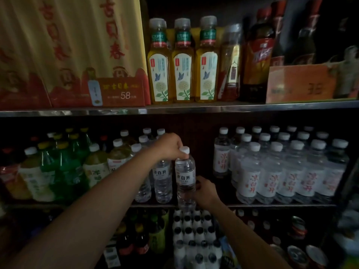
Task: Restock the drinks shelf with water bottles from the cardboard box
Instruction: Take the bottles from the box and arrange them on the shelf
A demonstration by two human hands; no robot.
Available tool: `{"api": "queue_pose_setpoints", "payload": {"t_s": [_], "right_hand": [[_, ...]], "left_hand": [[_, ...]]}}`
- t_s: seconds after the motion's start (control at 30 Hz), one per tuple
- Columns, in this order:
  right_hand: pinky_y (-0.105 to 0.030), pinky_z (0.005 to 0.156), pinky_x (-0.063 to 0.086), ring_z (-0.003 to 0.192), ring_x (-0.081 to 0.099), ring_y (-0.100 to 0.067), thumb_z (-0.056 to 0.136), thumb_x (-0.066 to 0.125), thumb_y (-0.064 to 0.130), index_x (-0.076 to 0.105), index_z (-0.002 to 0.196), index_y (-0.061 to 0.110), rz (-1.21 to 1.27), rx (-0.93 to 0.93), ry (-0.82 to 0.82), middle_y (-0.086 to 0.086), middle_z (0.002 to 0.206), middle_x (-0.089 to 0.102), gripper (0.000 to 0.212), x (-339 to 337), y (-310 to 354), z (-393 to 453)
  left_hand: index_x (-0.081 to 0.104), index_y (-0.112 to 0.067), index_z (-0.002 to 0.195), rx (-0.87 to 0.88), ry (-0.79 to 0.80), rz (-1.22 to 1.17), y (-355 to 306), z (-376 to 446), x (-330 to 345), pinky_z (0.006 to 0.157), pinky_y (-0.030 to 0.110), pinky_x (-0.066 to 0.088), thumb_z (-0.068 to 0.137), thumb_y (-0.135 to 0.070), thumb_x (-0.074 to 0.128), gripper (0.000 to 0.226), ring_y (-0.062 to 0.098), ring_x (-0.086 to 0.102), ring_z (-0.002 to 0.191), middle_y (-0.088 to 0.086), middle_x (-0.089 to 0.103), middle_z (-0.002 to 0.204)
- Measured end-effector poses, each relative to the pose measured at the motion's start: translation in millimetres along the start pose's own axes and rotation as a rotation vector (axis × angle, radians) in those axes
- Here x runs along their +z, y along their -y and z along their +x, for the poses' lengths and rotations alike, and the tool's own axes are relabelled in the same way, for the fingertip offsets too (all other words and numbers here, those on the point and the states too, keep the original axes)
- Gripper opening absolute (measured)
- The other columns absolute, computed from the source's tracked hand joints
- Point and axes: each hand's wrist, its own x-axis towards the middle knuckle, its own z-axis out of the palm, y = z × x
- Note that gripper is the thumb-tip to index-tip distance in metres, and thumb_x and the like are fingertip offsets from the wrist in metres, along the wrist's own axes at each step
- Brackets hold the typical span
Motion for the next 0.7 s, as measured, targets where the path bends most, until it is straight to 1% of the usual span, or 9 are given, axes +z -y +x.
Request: {"api": "queue_pose_setpoints", "payload": {"t_s": [0.1,0.17,0.2,0.3,0.33,0.4,0.43,0.53,0.7], "right_hand": [[-0.031,0.081,0.054,0.093,0.064,-0.015,0.054,0.092,0.03,0.063,0.115,0.014,0.02,-0.006,-0.007,0.0,0.103,0.069,0.069,8,-6,32],[-0.031,0.081,0.053,0.094,0.064,-0.016,0.054,0.091,0.032,0.064,0.114,0.014,0.018,-0.015,-0.008,0.0,0.103,0.069,0.068,11,-9,50],[-0.031,0.082,0.053,0.095,0.064,-0.016,0.055,0.091,0.033,0.064,0.114,0.015,0.017,-0.018,-0.005,0.0,0.104,0.069,0.068,12,-9,58],[-0.03,0.083,0.053,0.096,0.065,-0.014,0.057,0.09,0.032,0.064,0.117,0.016,0.003,-0.05,0.001,0.002,0.105,0.07,0.067,12,-11,80],[-0.026,0.079,0.052,0.094,0.064,-0.012,0.059,0.089,0.032,0.064,0.117,0.017,-0.019,-0.065,0.005,0.007,0.101,0.07,0.066,12,-11,86],[-0.021,0.071,0.047,0.091,0.063,-0.01,0.062,0.087,0.035,0.063,0.117,0.021,-0.055,-0.085,0.015,0.013,0.091,0.065,0.062,11,-10,97],[-0.021,0.072,0.047,0.093,0.063,-0.011,0.063,0.087,0.035,0.062,0.119,0.021,-0.064,-0.091,0.014,0.011,0.093,0.066,0.062,12,-9,102],[-0.024,0.075,0.045,0.098,0.063,-0.017,0.066,0.086,0.032,0.056,0.118,0.015,-0.069,-0.077,-0.018,0.001,0.106,0.068,0.063,16,-9,119],[-0.031,0.079,0.052,0.099,0.065,-0.022,0.069,0.085,0.026,0.059,0.111,0.007,-0.062,-0.102,-0.093,-0.006,0.108,0.069,0.053,30,-11,142]], "left_hand": [[0.068,-0.011,0.105,0.011,-0.021,0.081,12,27,-1,0.079,0.035,0.053,0.073,-0.033,0.08,0.041,0.018,0.064,0.091,0.006,0.069,0.097],[0.065,-0.015,0.117,0.052,0.003,0.161,15,43,-2,0.087,0.035,0.052,0.073,-0.034,0.08,0.051,0.018,0.062,0.101,0.006,0.067,0.111],[0.064,-0.016,0.119,0.069,0.011,0.2,16,52,-2,0.088,0.036,0.052,0.073,-0.035,0.079,0.052,0.019,0.061,0.104,0.005,0.066,0.116],[0.068,-0.017,0.112,0.069,0.015,0.282,19,72,-4,0.083,0.036,0.054,0.073,-0.036,0.079,0.045,0.018,0.062,0.099,0.001,0.067,0.114],[0.069,-0.016,0.11,0.06,0.014,0.29,21,77,-5,0.08,0.036,0.054,0.073,-0.036,0.079,0.043,0.018,0.063,0.096,0.001,0.068,0.112],[0.069,-0.012,0.102,0.039,0.007,0.275,27,85,-6,0.079,0.039,0.054,0.074,-0.034,0.08,0.037,0.022,0.064,0.092,0.009,0.068,0.109],[0.068,-0.01,0.101,0.027,0.0,0.258,30,89,-7,0.081,0.04,0.053,0.074,-0.032,0.08,0.037,0.023,0.063,0.093,0.011,0.066,0.111],[0.066,-0.012,0.113,-0.013,-0.039,0.193,39,100,-6,0.087,0.035,0.051,0.073,-0.03,0.081,0.046,0.021,0.061,0.103,0.006,0.065,0.117],[0.066,-0.006,0.112,-0.013,-0.066,0.158,48,117,-8,0.082,0.031,0.05,0.074,-0.025,0.08,0.045,0.022,0.061,0.104,0.01,0.066,0.116]]}}
